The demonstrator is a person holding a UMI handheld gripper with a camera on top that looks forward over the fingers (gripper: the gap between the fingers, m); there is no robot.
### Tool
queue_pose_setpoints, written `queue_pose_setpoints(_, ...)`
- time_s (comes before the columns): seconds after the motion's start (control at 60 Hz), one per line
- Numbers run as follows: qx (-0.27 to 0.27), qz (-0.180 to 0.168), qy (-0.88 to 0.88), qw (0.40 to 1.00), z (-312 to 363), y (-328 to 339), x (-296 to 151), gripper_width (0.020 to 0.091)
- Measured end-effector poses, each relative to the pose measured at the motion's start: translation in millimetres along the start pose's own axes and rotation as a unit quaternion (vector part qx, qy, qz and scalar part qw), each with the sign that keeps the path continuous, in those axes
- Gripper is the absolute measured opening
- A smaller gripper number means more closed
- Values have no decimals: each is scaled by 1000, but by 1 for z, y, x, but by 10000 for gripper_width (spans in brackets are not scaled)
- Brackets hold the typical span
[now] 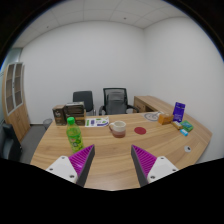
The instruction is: Pour water
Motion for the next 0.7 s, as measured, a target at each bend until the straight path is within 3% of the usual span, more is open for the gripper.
queue_pose_setpoints(0.167,-66,11,-4,998,101,-35,20,739)
queue_pose_setpoints(0.3,-80,28,25,996,148,-83,33,739)
queue_pose_setpoints(0.7,-85,-10,25,996,181,-201,24,712)
Point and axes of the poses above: the point between the fingertips, and its own axes, seen from behind it with the camera up: z to the left, x down, y backward, against the way the camera looks, the point moved 4 cm from there along y, backward, against the way the camera looks, and after that the axes turned 5 degrees about y, right-handed, at the moved point
